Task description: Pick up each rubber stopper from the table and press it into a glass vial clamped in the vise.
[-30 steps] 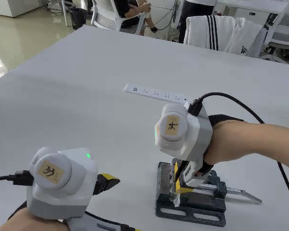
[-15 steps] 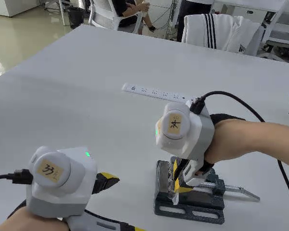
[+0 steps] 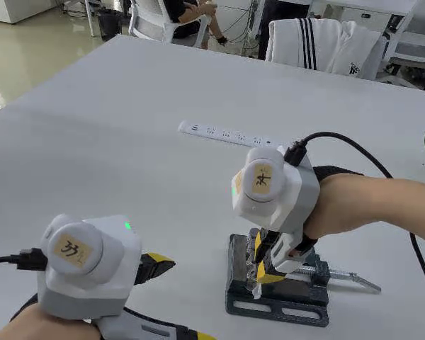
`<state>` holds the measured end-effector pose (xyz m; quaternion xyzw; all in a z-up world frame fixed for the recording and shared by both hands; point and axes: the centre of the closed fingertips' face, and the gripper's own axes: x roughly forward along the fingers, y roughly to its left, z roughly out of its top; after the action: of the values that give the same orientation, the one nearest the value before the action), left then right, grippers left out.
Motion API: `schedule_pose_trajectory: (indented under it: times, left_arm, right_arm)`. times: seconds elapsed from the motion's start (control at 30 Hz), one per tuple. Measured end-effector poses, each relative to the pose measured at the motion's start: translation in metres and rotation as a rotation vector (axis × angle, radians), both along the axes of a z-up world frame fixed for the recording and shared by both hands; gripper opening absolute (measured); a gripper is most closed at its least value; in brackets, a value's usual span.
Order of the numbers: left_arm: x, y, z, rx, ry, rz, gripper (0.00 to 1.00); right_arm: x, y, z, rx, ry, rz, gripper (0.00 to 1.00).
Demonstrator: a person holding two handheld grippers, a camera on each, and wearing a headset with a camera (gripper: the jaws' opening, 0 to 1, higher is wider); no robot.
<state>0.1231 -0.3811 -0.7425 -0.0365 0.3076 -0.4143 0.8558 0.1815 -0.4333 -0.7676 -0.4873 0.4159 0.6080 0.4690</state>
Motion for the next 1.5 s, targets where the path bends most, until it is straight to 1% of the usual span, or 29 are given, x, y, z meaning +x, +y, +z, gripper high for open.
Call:
schedule_pose_trajectory:
  times: [0.17,0.23,0.53,0.6,0.83,1.27,1.5]
  left_arm:
    - [-0.0003,-0.0001,-0.0001,0.002,0.002,-0.001,0.91]
    - [-0.0006,-0.0006,-0.0004,0.003,0.004,-0.003,0.91]
    - [-0.0007,-0.0024,0.0009,0.003,0.005,-0.005,0.90]
    - [-0.0008,-0.0025,0.0008,0.004,0.006,-0.005,0.90]
    - [-0.0012,-0.0021,0.0006,0.004,0.007,-0.008,0.90]
    - [-0.0009,-0.0027,-0.0009,0.001,0.007,-0.010,0.90]
    - [0.0018,-0.0038,-0.0012,-0.003,0.008,-0.004,0.89]
  right_arm:
    - [0.0032,-0.0052,-0.0007,-0.010,-0.009,-0.001,0.11]
    - [0.0043,-0.0047,-0.0003,-0.001,0.002,-0.017,0.11]
    - [0.0051,-0.0033,-0.0014,0.017,0.013,-0.028,0.10]
    - [0.0031,-0.0029,-0.0008,0.021,0.023,-0.034,0.11]
    - [0.0055,-0.0028,-0.0007,0.021,0.014,-0.034,0.09]
    - [0.0027,-0.0032,0.0005,0.030,0.009,-0.034,0.09]
    - [0.0041,-0.0028,-0.0002,0.046,-0.008,-0.033,0.08]
